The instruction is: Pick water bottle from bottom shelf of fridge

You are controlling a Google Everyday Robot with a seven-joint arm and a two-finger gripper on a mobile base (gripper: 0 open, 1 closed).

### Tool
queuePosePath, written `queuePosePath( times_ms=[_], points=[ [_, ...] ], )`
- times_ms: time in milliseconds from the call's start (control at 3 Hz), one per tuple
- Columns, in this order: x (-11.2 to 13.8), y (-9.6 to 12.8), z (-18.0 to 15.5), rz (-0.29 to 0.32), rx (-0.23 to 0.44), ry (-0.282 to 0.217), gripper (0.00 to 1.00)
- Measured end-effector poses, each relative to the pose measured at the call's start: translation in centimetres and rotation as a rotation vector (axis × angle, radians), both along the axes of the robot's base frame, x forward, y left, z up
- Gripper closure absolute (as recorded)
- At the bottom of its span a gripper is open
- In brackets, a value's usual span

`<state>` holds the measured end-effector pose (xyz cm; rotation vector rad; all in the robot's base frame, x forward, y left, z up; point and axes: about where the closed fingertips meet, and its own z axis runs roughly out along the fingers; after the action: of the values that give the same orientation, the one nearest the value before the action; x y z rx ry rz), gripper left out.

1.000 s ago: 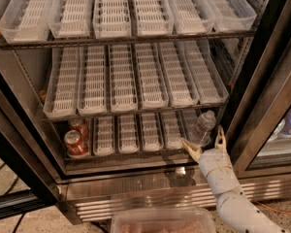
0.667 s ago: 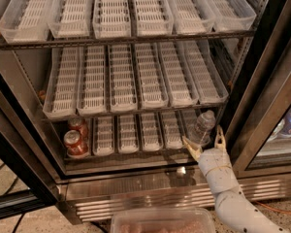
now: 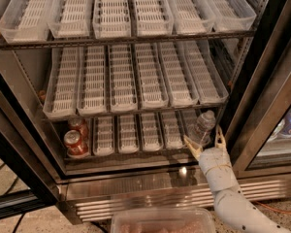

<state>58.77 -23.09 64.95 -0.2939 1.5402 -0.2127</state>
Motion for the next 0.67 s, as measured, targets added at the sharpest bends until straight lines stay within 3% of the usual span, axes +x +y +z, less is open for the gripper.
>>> queuePosePath(
  times_ms=[667],
  points=[
    [1.55, -0.6, -0.16, -0.029, -0.002, -0.007, 0.3]
  ],
)
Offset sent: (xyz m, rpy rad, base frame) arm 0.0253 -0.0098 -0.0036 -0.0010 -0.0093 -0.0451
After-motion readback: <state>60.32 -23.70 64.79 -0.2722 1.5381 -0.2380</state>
